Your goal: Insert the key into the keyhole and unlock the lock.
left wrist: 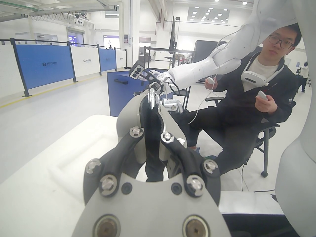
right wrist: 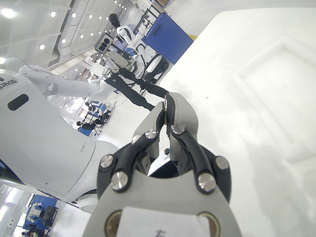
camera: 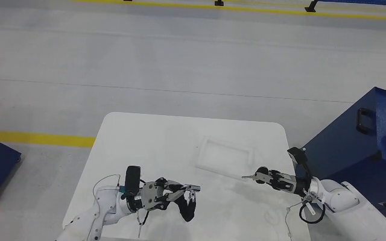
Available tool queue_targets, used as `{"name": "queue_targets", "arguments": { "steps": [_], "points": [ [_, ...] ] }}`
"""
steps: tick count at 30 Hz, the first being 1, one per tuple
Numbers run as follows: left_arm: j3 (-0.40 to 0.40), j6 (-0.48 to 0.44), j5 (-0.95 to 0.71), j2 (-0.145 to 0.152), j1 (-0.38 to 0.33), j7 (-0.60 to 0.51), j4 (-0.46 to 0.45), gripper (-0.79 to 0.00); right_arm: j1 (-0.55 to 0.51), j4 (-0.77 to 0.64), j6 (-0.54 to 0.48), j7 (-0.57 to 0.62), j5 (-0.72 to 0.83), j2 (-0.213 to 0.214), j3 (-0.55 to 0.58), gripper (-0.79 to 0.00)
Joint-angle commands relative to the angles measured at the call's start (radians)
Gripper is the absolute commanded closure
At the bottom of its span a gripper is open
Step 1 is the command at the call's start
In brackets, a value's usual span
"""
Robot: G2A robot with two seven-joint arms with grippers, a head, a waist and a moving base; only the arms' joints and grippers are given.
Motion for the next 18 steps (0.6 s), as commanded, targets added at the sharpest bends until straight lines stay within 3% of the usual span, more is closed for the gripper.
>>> {"name": "queue_targets", "arguments": {
  "steps": [1,8,18],
  "points": [
    [0.0,0.0,0.0,0.0,0.0,0.0,0.0,0.0,0.0,0.0,0.0,0.0,0.0,0.0,0.0,0.0],
    [0.011,0.002,-0.107,-0.007,0.019,-0.007,0.007,0.0,0.0,0.0,0.0,0.0,0.0,0.0,0.0,0.0],
    [0.132,-0.001,-0.431,-0.017,0.03,-0.092,0.039,0.0,0.0,0.0,0.0,0.0,0.0,0.0,0.0,0.0]
  ]
}}
